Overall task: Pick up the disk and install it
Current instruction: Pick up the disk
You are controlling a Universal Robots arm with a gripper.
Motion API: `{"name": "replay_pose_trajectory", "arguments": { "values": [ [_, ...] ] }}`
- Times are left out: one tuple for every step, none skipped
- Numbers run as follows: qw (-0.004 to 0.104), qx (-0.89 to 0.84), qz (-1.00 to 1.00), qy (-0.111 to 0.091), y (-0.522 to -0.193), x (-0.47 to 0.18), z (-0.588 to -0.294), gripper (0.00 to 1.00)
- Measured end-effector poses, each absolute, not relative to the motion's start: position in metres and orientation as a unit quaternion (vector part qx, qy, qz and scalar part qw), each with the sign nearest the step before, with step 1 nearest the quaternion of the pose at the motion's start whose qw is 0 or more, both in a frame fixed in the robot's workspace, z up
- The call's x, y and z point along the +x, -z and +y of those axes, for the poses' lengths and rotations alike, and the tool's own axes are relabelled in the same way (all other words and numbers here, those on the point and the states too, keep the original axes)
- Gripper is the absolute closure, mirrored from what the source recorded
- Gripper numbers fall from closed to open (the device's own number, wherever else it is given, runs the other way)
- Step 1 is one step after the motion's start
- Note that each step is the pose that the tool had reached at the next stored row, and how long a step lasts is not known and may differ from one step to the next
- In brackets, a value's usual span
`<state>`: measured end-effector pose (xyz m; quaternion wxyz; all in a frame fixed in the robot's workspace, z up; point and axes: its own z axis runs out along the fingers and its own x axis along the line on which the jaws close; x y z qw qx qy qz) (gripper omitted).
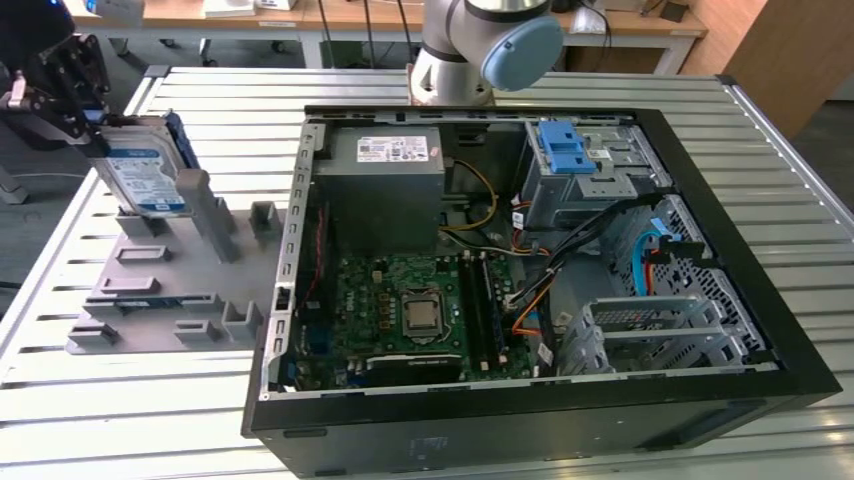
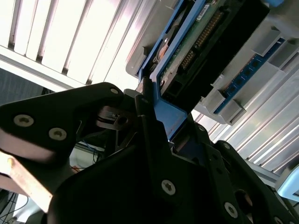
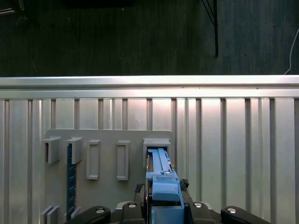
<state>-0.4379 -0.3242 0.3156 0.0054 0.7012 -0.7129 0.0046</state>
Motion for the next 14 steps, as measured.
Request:
{"name": "replay_pose_trajectory", "arguments": {
  "values": [
    [0.005, 0.701, -0.713, -0.005, -0.317, -0.438, -0.324, 0.63],
    [0.005, 0.701, -0.713, -0.005, -0.322, -0.438, -0.324, 0.63],
    [0.005, 0.701, -0.713, -0.005, -0.327, -0.438, -0.324, 0.63],
    [0.005, 0.701, -0.713, -0.005, -0.328, -0.438, -0.324, 0.63],
    [0.005, 0.701, -0.713, -0.005, -0.33, -0.438, -0.324, 0.63],
    [0.005, 0.701, -0.713, -0.005, -0.333, -0.438, -0.324, 0.63],
    [0.005, 0.701, -0.713, -0.005, -0.335, -0.438, -0.324, 0.63],
    [0.005, 0.701, -0.713, -0.005, -0.336, -0.438, -0.324, 0.63],
    [0.005, 0.701, -0.713, -0.005, -0.337, -0.438, -0.324, 0.63],
    [0.005, 0.701, -0.713, -0.005, -0.337, -0.438, -0.324, 0.63],
    [0.005, 0.701, -0.713, -0.005, -0.338, -0.438, -0.324, 0.63],
    [0.005, 0.701, -0.713, -0.005, -0.338, -0.438, -0.324, 0.63],
    [0.005, 0.701, -0.713, -0.005, -0.338, -0.438, -0.324, 0.63],
    [0.005, 0.701, -0.713, -0.005, -0.339, -0.438, -0.324, 0.63]
  ]
}}
